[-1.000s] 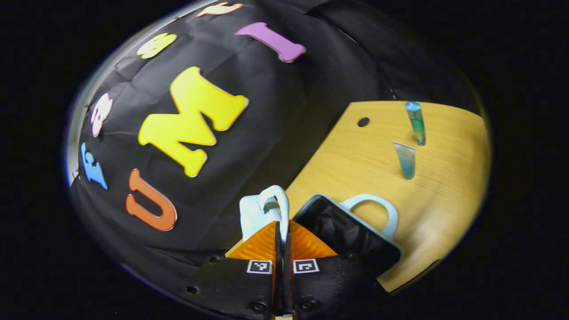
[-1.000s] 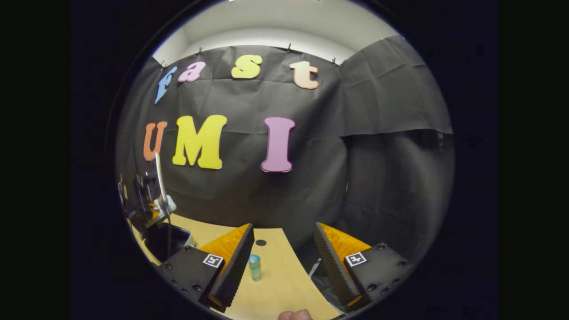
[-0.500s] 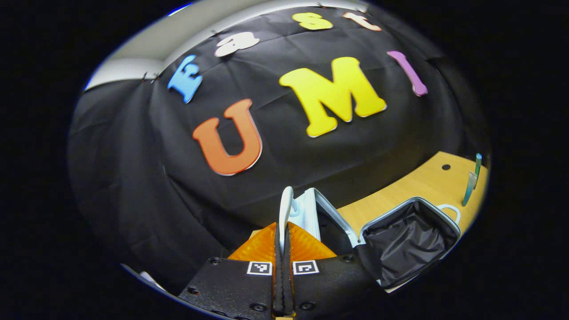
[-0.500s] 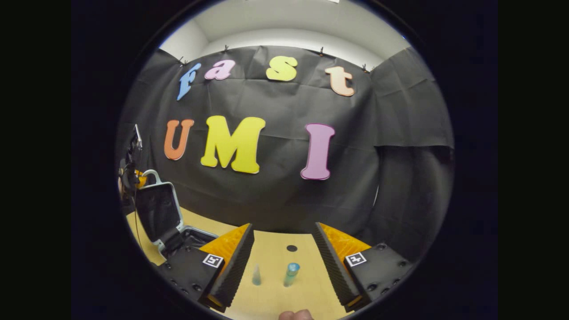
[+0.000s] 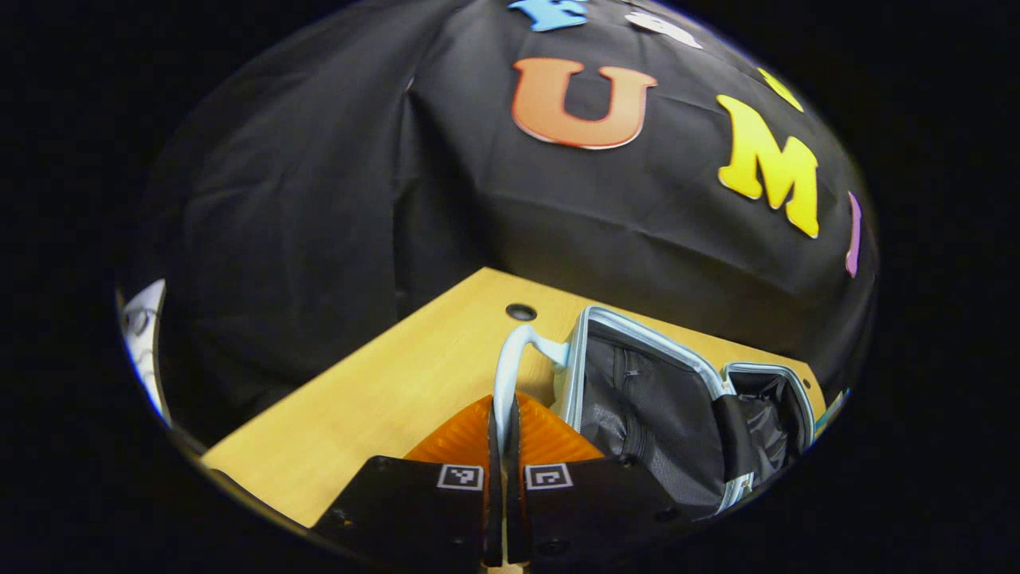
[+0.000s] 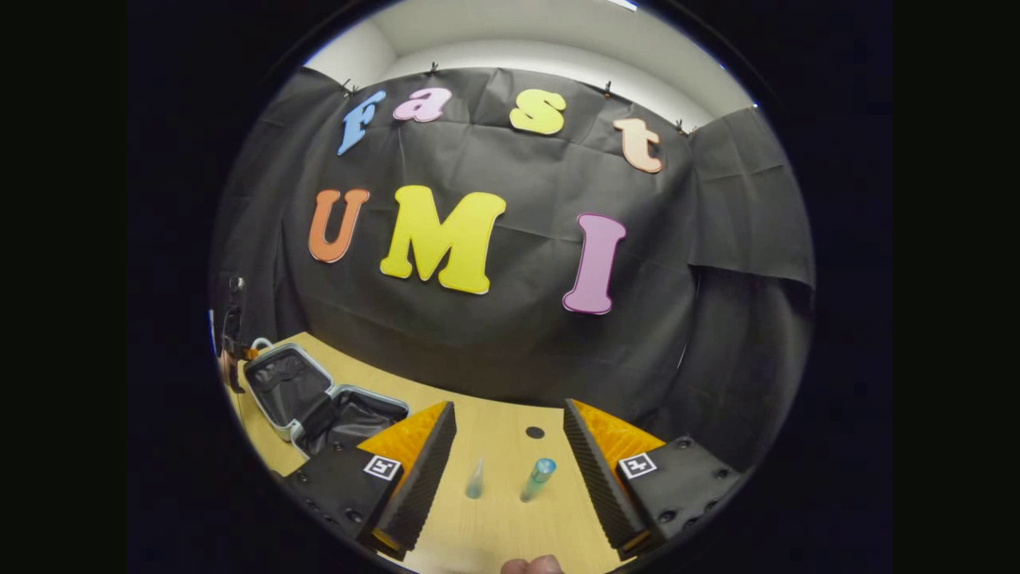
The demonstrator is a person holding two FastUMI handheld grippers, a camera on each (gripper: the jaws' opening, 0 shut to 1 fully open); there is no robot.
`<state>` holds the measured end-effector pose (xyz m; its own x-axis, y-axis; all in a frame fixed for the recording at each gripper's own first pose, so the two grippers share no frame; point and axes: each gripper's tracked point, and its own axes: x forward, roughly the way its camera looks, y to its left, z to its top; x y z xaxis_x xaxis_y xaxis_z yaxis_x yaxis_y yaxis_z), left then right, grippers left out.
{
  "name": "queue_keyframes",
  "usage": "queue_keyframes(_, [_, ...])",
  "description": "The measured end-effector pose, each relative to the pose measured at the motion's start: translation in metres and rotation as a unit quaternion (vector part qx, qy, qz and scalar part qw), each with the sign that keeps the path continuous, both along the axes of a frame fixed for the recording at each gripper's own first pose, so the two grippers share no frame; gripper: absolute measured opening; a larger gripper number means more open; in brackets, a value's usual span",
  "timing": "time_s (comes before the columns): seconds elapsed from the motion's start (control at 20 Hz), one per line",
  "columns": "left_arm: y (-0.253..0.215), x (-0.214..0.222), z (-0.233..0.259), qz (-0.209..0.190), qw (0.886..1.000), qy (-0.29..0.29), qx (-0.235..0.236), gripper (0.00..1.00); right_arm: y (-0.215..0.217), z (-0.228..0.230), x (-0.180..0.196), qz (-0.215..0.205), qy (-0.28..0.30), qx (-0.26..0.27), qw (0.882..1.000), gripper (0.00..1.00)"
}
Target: First open the suitcase, pack the skin care products into it, and then close the suitcase.
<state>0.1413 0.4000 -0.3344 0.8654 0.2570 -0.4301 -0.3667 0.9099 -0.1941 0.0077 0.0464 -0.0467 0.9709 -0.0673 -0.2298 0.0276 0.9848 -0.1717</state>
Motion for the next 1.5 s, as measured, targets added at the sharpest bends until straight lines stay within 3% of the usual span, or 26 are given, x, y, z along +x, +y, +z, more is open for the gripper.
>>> queue_keyframes(0.1, [0.001, -0.001, -0.012, 0.003, 1.0, 0.012, -0.001, 0.07, 0.005, 0.0, -0.001, 0.003, 0.001, -0.003, 1.0, 0.81])
queue_keyframes(0.4, [0.007, -0.012, -0.01, 0.001, 0.997, 0.044, 0.056, 0.31, 0.015, -0.004, -0.005, 0.016, 0.003, 0.007, 1.0, 0.8])
queue_keyframes(0.55, [0.0, -0.023, 0.044, 0.021, 0.994, 0.002, 0.106, 0.96, 0.006, -0.008, -0.006, 0.01, -0.002, 0.021, 1.0, 0.81])
queue_keyframes(0.75, [-0.074, -0.038, 0.148, 0.008, 0.981, -0.077, 0.181, 0.98, -0.011, -0.017, -0.006, 0.001, -0.007, 0.045, 0.999, 0.8])
queue_keyframes(1.0, [-0.228, -0.054, 0.207, -0.049, 0.972, -0.134, 0.185, 0.98, -0.049, -0.022, -0.003, -0.012, -0.017, 0.08, 0.997, 0.8])
queue_keyframes(1.15, [-0.313, -0.061, 0.216, -0.095, 0.968, -0.157, 0.169, 0.98, -0.075, -0.028, -0.001, -0.012, -0.022, 0.086, 0.996, 0.8])
queue_keyframes(1.35, [-0.403, -0.07, 0.196, -0.139, 0.971, -0.139, 0.138, 0.99, -0.106, -0.041, -0.006, -0.017, -0.013, 0.088, 0.996, 0.81])
queue_keyframes(1.5, [-0.462, -0.069, 0.181, -0.184, 0.966, -0.13, 0.126, 0.99, -0.13, -0.053, -0.009, -0.03, 0.0, 0.085, 0.996, 0.81])
